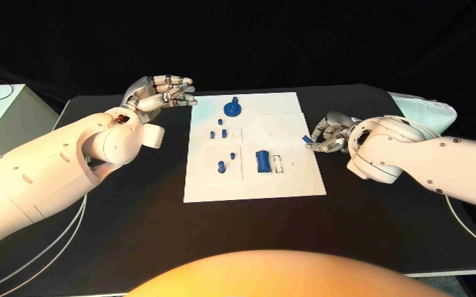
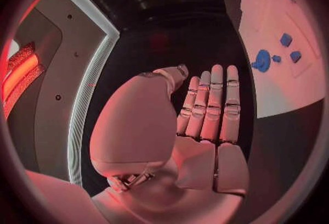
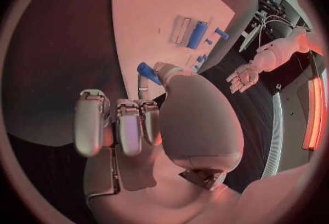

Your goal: Assemble the parts on the task board

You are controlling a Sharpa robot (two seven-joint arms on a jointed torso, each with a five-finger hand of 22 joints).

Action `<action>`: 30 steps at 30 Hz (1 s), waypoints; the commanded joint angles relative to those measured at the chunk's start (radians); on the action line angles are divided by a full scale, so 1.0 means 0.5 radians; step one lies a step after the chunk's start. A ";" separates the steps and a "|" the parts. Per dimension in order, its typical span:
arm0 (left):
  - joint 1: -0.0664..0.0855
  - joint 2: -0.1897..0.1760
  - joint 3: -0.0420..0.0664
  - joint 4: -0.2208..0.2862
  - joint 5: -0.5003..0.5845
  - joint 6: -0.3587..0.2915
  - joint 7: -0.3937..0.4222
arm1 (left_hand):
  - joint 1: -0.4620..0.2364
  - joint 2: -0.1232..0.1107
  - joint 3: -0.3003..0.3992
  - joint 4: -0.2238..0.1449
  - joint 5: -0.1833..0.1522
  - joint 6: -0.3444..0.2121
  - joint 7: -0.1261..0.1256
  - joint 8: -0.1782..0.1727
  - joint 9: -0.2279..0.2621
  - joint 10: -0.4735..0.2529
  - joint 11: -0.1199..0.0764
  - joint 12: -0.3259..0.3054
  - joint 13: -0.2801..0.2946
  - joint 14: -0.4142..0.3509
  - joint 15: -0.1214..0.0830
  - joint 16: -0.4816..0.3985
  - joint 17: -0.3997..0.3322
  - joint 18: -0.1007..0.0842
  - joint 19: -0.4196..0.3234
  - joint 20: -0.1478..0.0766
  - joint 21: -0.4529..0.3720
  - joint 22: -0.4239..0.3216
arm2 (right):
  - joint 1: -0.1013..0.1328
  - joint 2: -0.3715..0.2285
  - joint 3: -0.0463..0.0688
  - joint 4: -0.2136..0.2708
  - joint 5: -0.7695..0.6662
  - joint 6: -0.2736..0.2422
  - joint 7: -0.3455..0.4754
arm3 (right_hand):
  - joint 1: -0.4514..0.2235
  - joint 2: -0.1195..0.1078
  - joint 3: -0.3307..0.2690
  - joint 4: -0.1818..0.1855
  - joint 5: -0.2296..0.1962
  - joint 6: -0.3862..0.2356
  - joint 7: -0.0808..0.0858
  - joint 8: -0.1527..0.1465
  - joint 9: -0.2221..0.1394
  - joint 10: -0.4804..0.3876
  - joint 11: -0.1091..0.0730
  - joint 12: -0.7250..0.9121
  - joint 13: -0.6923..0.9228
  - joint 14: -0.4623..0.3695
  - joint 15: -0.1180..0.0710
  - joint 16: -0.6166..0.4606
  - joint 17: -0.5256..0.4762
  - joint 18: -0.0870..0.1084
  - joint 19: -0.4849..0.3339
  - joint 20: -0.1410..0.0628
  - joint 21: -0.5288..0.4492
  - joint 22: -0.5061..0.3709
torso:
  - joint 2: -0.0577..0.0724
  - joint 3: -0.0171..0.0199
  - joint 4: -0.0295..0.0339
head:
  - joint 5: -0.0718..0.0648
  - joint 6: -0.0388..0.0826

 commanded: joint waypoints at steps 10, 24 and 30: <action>0.002 0.011 0.001 0.009 -0.003 0.032 0.004 | -0.011 -0.001 -0.001 0.016 0.002 -0.021 0.060 0.010 -0.004 -0.010 -0.001 0.009 -0.002 -0.012 0.004 0.014 0.003 0.025 0.018 -0.002 -0.015 -0.002 | -0.040 0.138 -0.024 0.029 0.240 0.029 -0.032 | -0.108 -0.018 0.182 -0.136 0.029 -0.004 -0.010 0.018 0.079 0.191 -0.001 0.006 0.504 0.207 -0.007 0.006 0.482 -0.010 0.125 -0.005 -0.017 0.266 | 0.004 0.0005 0.003 | -0.014 0.000; 0.002 0.008 0.001 0.009 -0.003 0.032 0.003 | -0.011 -0.001 -0.001 0.016 0.002 -0.021 0.060 0.010 -0.004 -0.010 -0.001 0.009 -0.002 -0.012 0.004 0.014 0.003 0.025 0.018 -0.002 -0.015 -0.002 | -0.073 0.214 -0.034 0.012 0.264 0.030 -0.072 | -0.175 -0.028 0.177 -0.118 0.047 0.002 -0.010 0.023 0.081 0.196 0.000 0.013 0.509 0.206 -0.007 0.005 0.479 -0.009 0.124 -0.005 -0.024 0.264 | 0.007 0.0057 0.001 | -0.013 0.000; 0.002 0.008 0.001 0.009 -0.003 0.034 0.002 | -0.011 -0.001 -0.001 0.016 0.002 -0.021 0.060 0.010 -0.004 -0.010 -0.001 0.009 -0.002 -0.012 0.004 0.014 0.003 0.025 0.018 -0.002 -0.015 -0.002 | -0.077 0.241 -0.035 -0.010 0.255 0.019 -0.083 | -0.211 -0.031 0.172 -0.105 0.060 0.005 -0.010 0.025 0.081 0.201 0.000 0.022 0.515 0.206 -0.007 0.004 0.477 -0.009 0.125 -0.005 -0.023 0.266 | 0.006 0.0030 0.003 | -0.014 0.000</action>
